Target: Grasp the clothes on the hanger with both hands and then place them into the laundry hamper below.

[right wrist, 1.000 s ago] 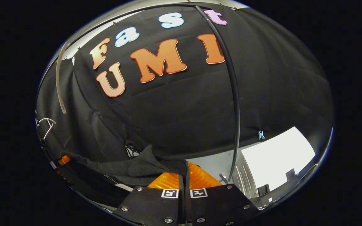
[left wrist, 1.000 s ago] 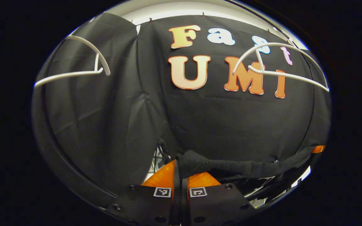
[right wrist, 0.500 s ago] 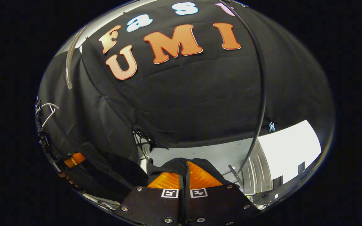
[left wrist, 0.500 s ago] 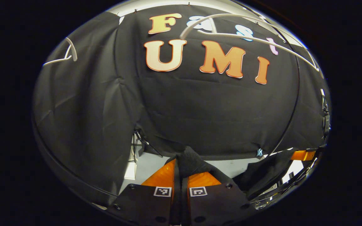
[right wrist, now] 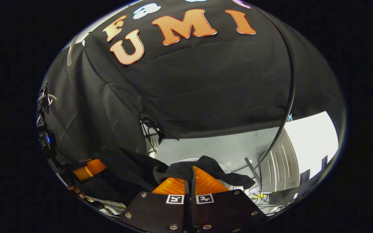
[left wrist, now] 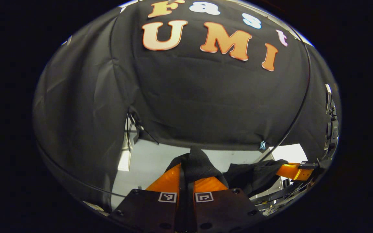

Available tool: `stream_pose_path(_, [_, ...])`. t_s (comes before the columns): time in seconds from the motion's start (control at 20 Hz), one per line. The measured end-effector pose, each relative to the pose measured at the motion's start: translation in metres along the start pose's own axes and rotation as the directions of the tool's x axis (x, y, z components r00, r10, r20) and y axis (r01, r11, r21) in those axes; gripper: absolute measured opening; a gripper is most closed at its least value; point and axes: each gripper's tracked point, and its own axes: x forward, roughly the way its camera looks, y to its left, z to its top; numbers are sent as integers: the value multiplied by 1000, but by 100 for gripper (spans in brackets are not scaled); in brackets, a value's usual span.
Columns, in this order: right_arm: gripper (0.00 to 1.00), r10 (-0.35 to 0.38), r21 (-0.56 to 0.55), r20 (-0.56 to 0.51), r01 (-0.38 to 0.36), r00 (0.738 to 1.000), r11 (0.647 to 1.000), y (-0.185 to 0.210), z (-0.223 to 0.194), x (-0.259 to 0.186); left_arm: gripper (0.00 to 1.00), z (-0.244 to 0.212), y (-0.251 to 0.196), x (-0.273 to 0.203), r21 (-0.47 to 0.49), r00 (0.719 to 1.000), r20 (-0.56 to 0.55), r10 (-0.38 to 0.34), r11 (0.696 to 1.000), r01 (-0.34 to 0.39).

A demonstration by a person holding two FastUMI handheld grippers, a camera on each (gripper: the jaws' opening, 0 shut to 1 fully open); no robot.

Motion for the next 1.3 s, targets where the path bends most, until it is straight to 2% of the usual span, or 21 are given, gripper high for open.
stream_pose_path(0.2, [0, -45, 3, -73, 45, 996, 999, -17, -39, 44, 7, -55, 2, 37, -38, 990, -139, -3, 999, -3])
stream_pose_path(0.4, [4, -92, -23, -139, 90, 986, 996, -35, -75, 74, 7, -100, 6, 63, -27, 969, -247, 14, 999, -22])
stream_pose_path(0.6, [10, -129, -52, -187, 121, 974, 991, -53, -101, 84, 11, -132, 6, 68, -46, 948, -317, 5, 999, -21])
stream_pose_path(0.75, [12, -167, -62, -219, 157, 961, 986, -62, -111, 82, 18, -146, 10, 68, -49, 932, -363, 8, 998, -28])
stream_pose_path(0.85, [12, -157, -44, -207, 151, 966, 987, -56, -106, 80, 15, -150, 10, 66, -48, 928, -373, 7, 998, -27])
stream_pose_path(0.95, [19, -151, -42, -198, 145, 969, 988, -56, -101, 76, 27, -145, 10, 65, -56, 931, -365, 1, 998, -23])
stream_pose_path(1.0, [14, -151, -43, -194, 145, 969, 988, -57, -98, 74, 27, -141, 12, 64, -53, 933, -361, 9, 998, -30])
stream_pose_path(1.05, [27, -149, -42, -191, 144, 970, 989, -54, -95, 71, 44, -137, 8, 64, -63, 936, -353, -7, 998, -16])
stream_pose_path(1.15, [40, -147, -37, -183, 143, 972, 989, -49, -93, 61, 88, -128, 4, 53, -63, 938, -345, -15, 998, -7])
stream_pose_path(1.2, [52, -149, -37, -183, 145, 972, 989, -47, -91, 57, 89, -122, 4, 49, -56, 941, -338, -10, 998, -10])
stream_pose_path(1.25, [51, -153, -43, -183, 148, 971, 988, -47, -91, 52, 90, -120, 8, 45, -51, 943, -332, -4, 999, -13])
stream_pose_path(1.3, [68, -160, -53, -182, 153, 970, 987, -48, -88, 48, 78, -117, 4, 38, -56, 946, -325, -12, 998, -6])
